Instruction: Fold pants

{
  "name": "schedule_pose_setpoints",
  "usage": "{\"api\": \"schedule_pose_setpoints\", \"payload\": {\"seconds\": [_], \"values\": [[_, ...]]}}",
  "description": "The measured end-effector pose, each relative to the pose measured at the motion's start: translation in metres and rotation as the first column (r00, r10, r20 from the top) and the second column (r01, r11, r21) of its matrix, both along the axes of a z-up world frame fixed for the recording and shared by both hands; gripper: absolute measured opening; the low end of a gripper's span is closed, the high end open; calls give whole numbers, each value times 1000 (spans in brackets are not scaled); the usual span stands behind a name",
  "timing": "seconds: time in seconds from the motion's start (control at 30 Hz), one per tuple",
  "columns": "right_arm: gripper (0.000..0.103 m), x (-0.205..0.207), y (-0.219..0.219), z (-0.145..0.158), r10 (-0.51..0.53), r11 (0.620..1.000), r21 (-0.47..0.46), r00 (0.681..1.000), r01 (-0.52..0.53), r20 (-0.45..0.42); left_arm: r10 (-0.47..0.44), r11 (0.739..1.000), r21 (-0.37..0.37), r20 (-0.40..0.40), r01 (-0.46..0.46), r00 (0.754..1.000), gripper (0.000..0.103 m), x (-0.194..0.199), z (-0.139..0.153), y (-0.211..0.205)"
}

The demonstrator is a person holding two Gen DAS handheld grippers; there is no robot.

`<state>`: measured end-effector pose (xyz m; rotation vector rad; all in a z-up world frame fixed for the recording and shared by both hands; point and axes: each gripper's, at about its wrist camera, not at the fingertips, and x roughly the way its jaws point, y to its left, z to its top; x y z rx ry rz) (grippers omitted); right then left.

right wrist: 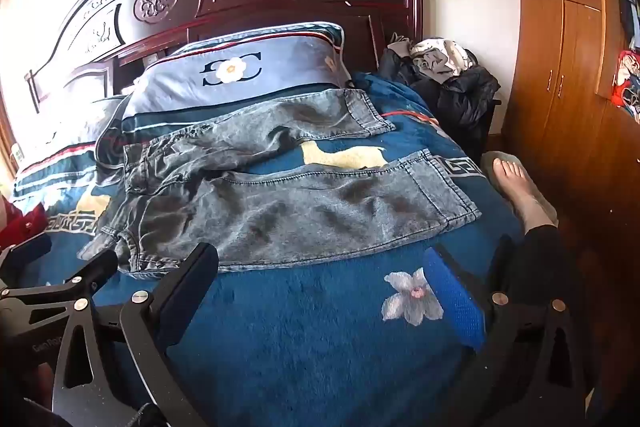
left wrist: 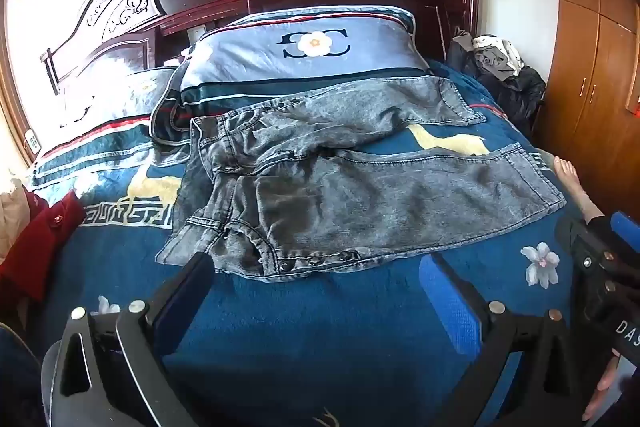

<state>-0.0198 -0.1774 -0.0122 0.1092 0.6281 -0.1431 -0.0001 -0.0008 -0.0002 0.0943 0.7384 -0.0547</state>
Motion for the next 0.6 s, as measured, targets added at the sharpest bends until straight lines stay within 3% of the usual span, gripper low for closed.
{"api": "schedule_pose_setpoints", "payload": {"seconds": [0.6], "values": [[103, -1, 2, -2, 0, 1000, -8, 1000, 0, -5, -8, 1000, -12, 2, 8, 1000, 103, -1, -1, 1]]}}
